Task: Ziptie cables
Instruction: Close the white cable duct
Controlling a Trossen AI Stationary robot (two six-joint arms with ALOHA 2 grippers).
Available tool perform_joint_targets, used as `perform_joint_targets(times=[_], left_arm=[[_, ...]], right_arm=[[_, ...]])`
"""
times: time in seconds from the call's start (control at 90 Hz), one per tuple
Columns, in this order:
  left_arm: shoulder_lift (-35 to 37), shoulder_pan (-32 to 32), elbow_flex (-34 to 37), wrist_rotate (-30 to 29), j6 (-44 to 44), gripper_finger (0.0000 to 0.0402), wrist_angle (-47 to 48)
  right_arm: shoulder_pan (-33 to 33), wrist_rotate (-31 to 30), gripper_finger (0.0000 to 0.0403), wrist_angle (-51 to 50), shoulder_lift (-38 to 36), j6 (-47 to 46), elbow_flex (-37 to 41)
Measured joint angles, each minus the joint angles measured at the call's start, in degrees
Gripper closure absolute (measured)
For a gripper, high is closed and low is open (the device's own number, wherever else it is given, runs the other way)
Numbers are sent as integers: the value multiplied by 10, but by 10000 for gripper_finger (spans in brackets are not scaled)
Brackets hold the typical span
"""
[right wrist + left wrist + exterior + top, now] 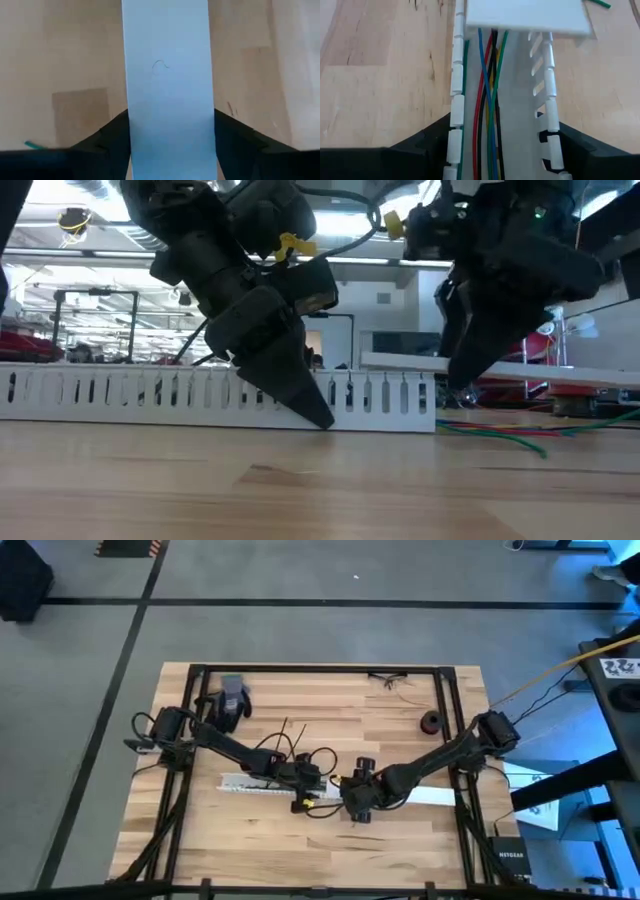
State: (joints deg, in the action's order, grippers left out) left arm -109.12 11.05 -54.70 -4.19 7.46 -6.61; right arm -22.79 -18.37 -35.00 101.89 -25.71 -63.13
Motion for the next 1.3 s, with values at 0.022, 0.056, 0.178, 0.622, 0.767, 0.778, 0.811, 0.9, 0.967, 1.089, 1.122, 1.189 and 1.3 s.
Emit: perform_joint_targets(times=[0.022, 0.056, 0.178, 0.622, 0.767, 0.778, 0.811, 0.9, 0.967, 1.089, 1.122, 1.189, 1.3], left_arm=[[0, 0, 0, 0, 0, 167, 0], [0, 0, 0, 0, 0, 167, 0], [0, 0, 0, -1, -1, 167, -3], [-1, 9, 1, -7, -26, 167, -15], [-1, 10, 1, -7, -31, 167, -15], [-1, 10, 1, -7, -32, 167, -15], [-1, 10, 1, -7, -34, 167, -16], [-1, 10, 1, -7, -37, 167, -16], [-1, 10, 1, -6, -37, 167, -16], [-1, 10, 1, -4, -39, 167, -17], [-1, 10, 1, -3, -38, 167, -17], [-1, 9, 1, -2, -33, 167, -18], [-1, 9, 1, -1, -31, 167, -20]], right_arm=[[0, -2, 177, -5, 1, 0, 0], [2, -4, 176, -6, 3, 0, 0], [4, 1, 175, -6, 13, 2, 0], [32, 42, 174, -7, 17, 8, -1], [42, 62, 174, -7, 18, 9, -1], [42, 62, 173, -7, 18, 9, -1], [44, 64, 173, -7, 18, 9, -1], [51, 87, 173, -4, 18, 9, -1], [58, 105, 173, -2, 18, 11, -1], [65, 115, 173, 11, 18, 25, -1], [68, 116, 173, 18, 18, 31, 0], [68, 117, 173, 25, 21, 33, -1], [67, 116, 173, 26, 25, 34, -1]])
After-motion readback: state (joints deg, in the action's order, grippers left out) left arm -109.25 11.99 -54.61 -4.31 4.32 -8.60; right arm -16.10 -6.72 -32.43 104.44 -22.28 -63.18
